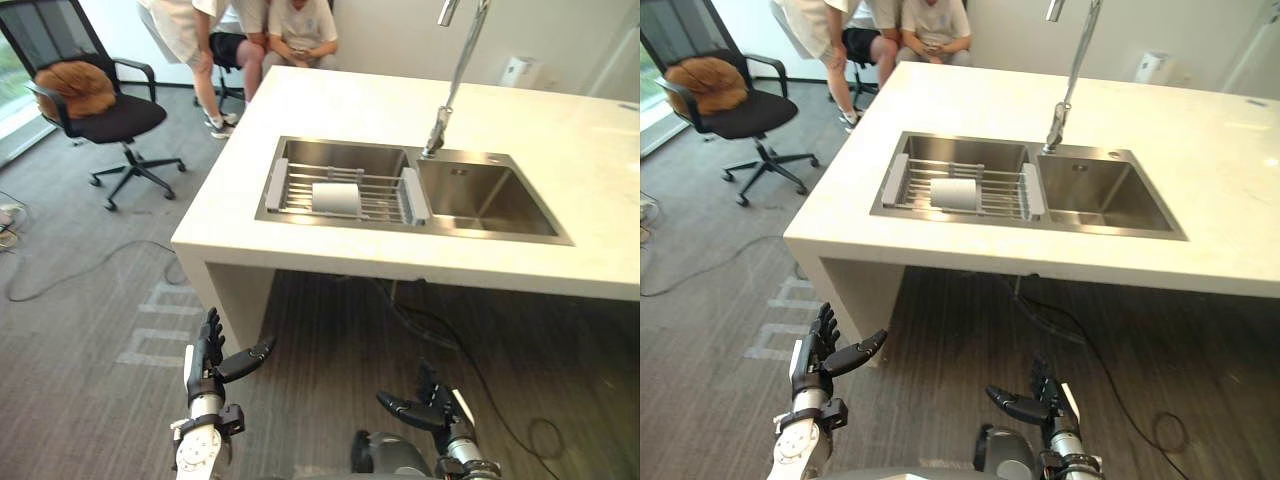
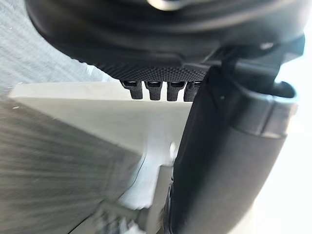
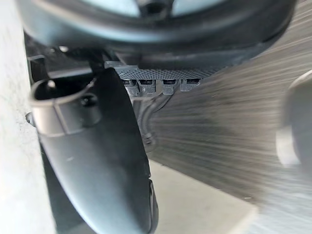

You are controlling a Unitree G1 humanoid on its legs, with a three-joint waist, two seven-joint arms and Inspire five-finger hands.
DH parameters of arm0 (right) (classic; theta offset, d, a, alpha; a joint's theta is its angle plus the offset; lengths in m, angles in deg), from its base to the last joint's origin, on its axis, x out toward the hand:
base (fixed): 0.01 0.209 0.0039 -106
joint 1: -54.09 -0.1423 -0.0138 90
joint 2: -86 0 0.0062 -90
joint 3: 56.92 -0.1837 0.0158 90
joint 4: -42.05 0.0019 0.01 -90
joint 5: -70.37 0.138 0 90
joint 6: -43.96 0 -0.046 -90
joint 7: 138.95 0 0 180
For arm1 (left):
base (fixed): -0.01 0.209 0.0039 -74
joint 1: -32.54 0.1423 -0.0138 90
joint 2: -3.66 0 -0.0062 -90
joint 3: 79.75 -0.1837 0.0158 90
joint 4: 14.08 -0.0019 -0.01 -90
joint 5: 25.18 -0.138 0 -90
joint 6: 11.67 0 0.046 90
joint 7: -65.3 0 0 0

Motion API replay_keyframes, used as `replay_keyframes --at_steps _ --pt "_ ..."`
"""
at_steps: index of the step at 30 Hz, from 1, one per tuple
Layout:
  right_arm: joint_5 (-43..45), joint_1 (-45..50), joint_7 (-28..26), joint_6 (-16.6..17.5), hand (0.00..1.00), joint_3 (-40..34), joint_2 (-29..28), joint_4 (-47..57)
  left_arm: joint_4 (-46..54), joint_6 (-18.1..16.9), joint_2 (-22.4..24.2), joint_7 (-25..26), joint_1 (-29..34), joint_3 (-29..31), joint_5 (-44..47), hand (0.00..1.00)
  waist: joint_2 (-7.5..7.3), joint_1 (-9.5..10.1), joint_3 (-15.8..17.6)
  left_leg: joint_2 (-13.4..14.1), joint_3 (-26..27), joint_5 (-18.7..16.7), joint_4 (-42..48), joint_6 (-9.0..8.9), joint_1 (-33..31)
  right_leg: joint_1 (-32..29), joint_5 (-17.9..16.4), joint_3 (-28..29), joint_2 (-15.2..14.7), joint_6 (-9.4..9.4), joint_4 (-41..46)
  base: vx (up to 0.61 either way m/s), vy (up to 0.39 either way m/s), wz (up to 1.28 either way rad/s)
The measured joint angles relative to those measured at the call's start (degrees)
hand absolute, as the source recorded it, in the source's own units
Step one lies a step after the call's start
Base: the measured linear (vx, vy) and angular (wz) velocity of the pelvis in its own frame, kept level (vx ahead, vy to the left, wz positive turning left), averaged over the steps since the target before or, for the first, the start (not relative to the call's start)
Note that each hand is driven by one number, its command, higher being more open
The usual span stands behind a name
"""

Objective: Walk over to the sink, pick up the cup, carry it to the dishwasher, place the cup inside the dishwasher, then close the dishwasher door

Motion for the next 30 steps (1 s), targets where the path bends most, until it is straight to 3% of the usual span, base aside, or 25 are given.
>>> replay_keyframes --at_steps 1,2,4,6,8,9,10,11,12,15,19,22,25,26,27,30 --pt "0.13 -0.01 -0.13 -0.51 1.00 -0.01 0.52 1.34 4.25 -0.03 0.93 3.58 0.64 0.00 -1.46 1.00 0.55 0.22 -0.12 2.71 0.11 4.51 10.42 0.23 -4.88 2.51 -0.94 -0.28 1.40 -1.36 -1.95 0.46 -0.165 -0.03" --pt "0.21 -0.22 -0.09 -1.19 1.00 0.00 0.72 2.19 8.54 -0.12 0.88 8.04 1.06 -0.15 -3.22 1.00 0.66 0.25 -0.17 5.61 0.39 4.71 18.23 0.89 -8.52 5.60 -1.68 -0.61 2.66 -2.54 -4.25 0.46 -0.151 -0.02" --pt "0.32 0.44 0.15 -1.47 1.00 -0.48 0.88 2.98 10.88 0.45 3.13 14.04 4.32 0.68 -2.81 1.00 0.42 0.34 -0.21 7.12 0.14 3.50 20.78 1.07 -12.12 10.26 -1.94 -0.67 3.14 -2.96 -8.24 0.42 -0.114 0.01" --pt "0.37 0.83 0.55 -2.28 1.00 -0.83 1.33 2.74 14.56 0.50 3.96 17.52 4.97 2.89 -2.90 1.00 0.31 1.22 -0.22 6.83 0.13 1.33 14.27 0.35 -14.16 13.44 -1.82 -0.31 2.94 -2.76 -11.45 0.37 -0.057 -0.06" --pt "0.34 0.99 0.57 -3.68 1.00 -0.81 2.12 2.34 25.41 -1.77 4.21 19.67 4.90 4.51 -3.78 1.00 0.30 2.66 -0.32 3.75 -0.42 0.93 -2.20 -0.03 -14.84 15.60 -1.78 0.35 1.78 -2.69 -13.60 0.33 0.039 -0.11" --pt "0.34 1.01 0.57 -3.94 1.00 -0.80 2.20 2.32 28.05 -2.82 4.17 19.67 4.87 4.47 -4.42 1.00 0.32 2.80 -0.35 2.64 -0.66 1.16 -6.50 0.00 -14.85 15.73 -1.80 0.53 1.20 -2.65 -13.75 0.29 0.112 -0.06" --pt "0.33 1.10 0.56 -4.21 1.00 -0.55 2.34 2.26 32.83 -4.80 4.06 19.65 4.60 3.78 -6.13 1.00 0.52 2.90 -0.47 0.45 -1.30 3.80 -14.84 0.20 -14.76 16.00 -1.99 0.94 0.13 -2.12 -13.91 0.26 0.155 -0.08" --pt "0.30 1.58 0.53 -4.25 1.00 -0.22 2.55 2.41 36.05 -6.01 3.83 19.28 4.29 2.82 -7.09 1.00 1.24 3.05 -0.93 -0.43 -2.02 9.64 -20.99 0.55 -14.00 16.25 -2.58 1.68 -0.08 -0.46 -13.87 0.31 0.226 -0.22" --pt "0.26 1.99 0.59 -4.72 1.00 0.23 1.95 1.64 38.97 -7.18 2.78 18.19 3.61 1.37 -7.95 1.00 0.91 3.36 -1.72 -1.51 -1.09 13.81 -21.71 2.15 -12.76 17.06 -4.08 3.62 -1.08 2.81 -13.87 0.26 0.193 -0.22" --pt "0.21 2.17 0.60 -5.12 1.00 3.35 -0.28 1.70 41.05 -7.03 0.65 13.70 0.62 -1.83 -8.65 1.00 0.26 3.16 -2.31 -2.98 -0.65 12.54 -21.17 3.44 -11.81 17.48 -3.66 7.23 -2.79 3.83 -14.40 0.19 0.171 -0.16" --pt "-0.33 0.75 0.34 -5.13 1.00 4.62 -1.85 1.82 42.00 -6.38 0.10 6.67 0.40 -4.87 -7.94 1.00 -0.35 3.30 -2.34 -2.24 2.03 8.70 -18.77 3.75 -11.50 17.19 -4.58 10.60 -2.88 5.47 -14.59 0.05 0.101 -0.47" --pt "-0.91 2.80 0.41 -5.12 1.00 4.60 -1.89 1.93 43.39 -6.28 -1.70 -0.62 0.35 -8.75 -7.51 1.00 -2.60 2.97 -4.12 -3.26 2.98 5.42 -17.21 4.19 -10.96 16.54 -8.37 11.59 -4.38 5.99 -11.54 0.05 0.068 -0.18" --pt "-0.99 3.07 0.22 -5.10 1.00 4.52 -1.07 0.46 44.46 -5.39 -4.58 -5.66 -2.70 -13.36 -8.82 1.00 -3.53 2.41 -4.48 -4.64 3.97 4.47 -18.57 4.90 -8.37 8.64 -7.74 10.29 -6.98 10.14 7.23 0.11 0.058 -0.17" --pt "-1.05 2.97 0.02 -5.10 1.00 4.54 -1.23 -0.74 43.50 -4.58 -5.61 -6.54 -4.48 -14.76 -9.75 1.00 -3.63 1.93 -4.41 -4.41 4.54 4.68 -19.34 5.58 -6.40 5.98 -5.58 9.60 -7.96 10.25 14.21 0.11 0.056 -0.15" --pt "-1.13 2.91 -0.27 -5.10 1.00 4.58 -1.33 -1.48 42.79 -4.16 -5.88 -6.66 -5.17 -15.22 -10.18 1.00 -3.21 1.65 -4.36 -4.02 4.88 4.88 -19.58 5.32 -5.53 5.68 -5.42 9.41 -8.21 9.68 15.87 0.16 0.051 -0.28" --pt "-1.49 2.28 -1.99 -4.96 1.00 5.76 -1.45 -2.85 37.55 -1.85 -6.45 -6.72 -8.69 -16.47 -11.16 1.00 -3.12 0.17 -5.11 -2.59 6.42 4.95 -22.03 4.55 -2.89 3.46 -6.42 7.04 -7.91 7.60 11.81 0.15 -0.005 -0.27"
